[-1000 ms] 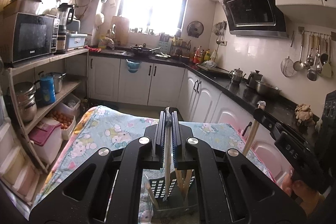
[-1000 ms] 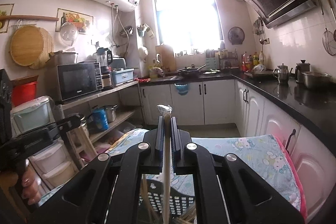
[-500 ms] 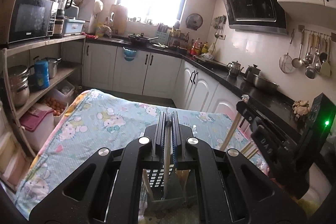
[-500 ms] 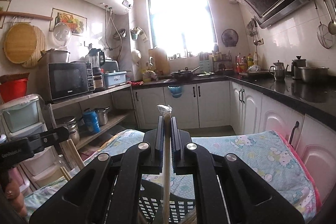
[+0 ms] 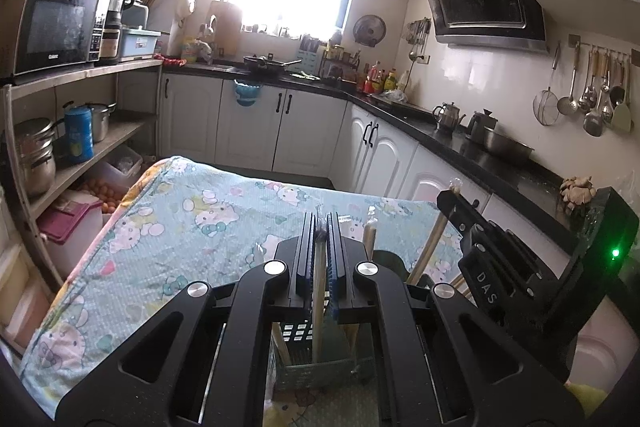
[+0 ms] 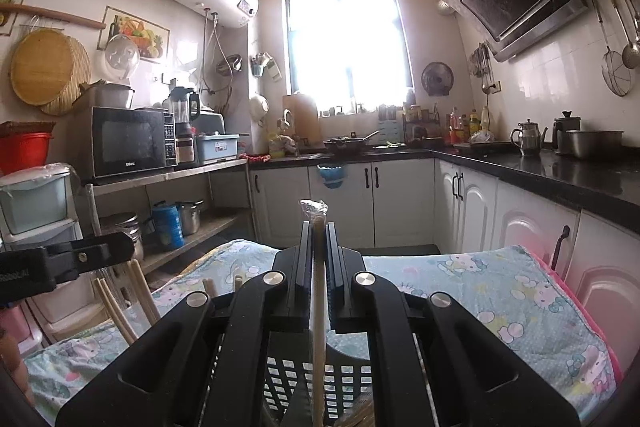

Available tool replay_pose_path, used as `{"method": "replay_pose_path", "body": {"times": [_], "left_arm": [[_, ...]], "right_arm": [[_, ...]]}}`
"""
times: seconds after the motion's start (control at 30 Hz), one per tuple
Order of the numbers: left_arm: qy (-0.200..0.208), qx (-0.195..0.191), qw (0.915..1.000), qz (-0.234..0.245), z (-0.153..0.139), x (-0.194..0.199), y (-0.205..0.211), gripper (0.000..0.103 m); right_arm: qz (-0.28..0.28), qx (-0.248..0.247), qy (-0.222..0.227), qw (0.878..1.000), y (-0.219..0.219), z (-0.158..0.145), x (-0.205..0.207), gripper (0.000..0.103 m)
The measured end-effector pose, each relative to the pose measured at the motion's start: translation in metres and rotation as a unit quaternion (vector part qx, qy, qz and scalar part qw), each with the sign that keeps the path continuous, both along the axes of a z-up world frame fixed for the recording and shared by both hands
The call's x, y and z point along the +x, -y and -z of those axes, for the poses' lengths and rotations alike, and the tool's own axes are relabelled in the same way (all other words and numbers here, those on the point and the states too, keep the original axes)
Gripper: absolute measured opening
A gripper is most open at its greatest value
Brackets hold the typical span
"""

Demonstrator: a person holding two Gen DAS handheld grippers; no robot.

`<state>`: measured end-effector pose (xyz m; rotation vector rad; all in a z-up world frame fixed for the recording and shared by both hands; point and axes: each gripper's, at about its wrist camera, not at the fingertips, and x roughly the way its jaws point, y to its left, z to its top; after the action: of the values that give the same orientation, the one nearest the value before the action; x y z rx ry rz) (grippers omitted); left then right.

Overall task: Organize utensils
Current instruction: 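Lower both held chopsticks down into the caddy compartments, then open both grippers and pull them back from the caddy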

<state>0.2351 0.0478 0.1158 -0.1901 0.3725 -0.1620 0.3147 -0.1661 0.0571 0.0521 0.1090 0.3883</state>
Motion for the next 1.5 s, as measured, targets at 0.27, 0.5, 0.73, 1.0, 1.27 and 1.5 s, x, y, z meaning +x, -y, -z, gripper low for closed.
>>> {"method": "replay_pose_path", "body": {"times": [0.27, 0.5, 0.73, 1.0, 1.27, 1.5], "left_arm": [[-0.009, -0.002, 1.0, -0.002, 0.005, 0.001, -0.001, 0.001], [-0.018, -0.006, 0.9998, -0.005, 0.008, 0.001, -0.003, 0.001], [-0.025, -0.008, 0.9996, -0.007, 0.008, -0.003, -0.006, 0.001], [-0.033, -0.012, 0.9994, -0.002, 0.007, -0.011, -0.005, 0.025], [-0.033, -0.013, 0.9994, 0.003, 0.006, -0.02, -0.003, 0.046], [-0.028, -0.016, 0.9995, -0.003, 0.005, -0.035, -0.006, 0.063]], "right_arm": [[-0.009, -0.002, -0.018, 1.0, 0.005, -0.005, -0.003, 0.007], [0.002, -0.001, -0.033, 0.999, 0.011, -0.008, -0.008, 0.021], [0.009, 0.006, -0.045, 0.999, 0.02, -0.011, -0.017, 0.028], [0.019, 0.012, -0.061, 0.998, 0.033, -0.012, -0.029, 0.032], [0.027, 0.01, -0.08, 0.996, 0.042, -0.013, -0.044, 0.039], [0.03, 0.005, -0.095, 0.995, 0.049, -0.012, -0.059, 0.045]]}}
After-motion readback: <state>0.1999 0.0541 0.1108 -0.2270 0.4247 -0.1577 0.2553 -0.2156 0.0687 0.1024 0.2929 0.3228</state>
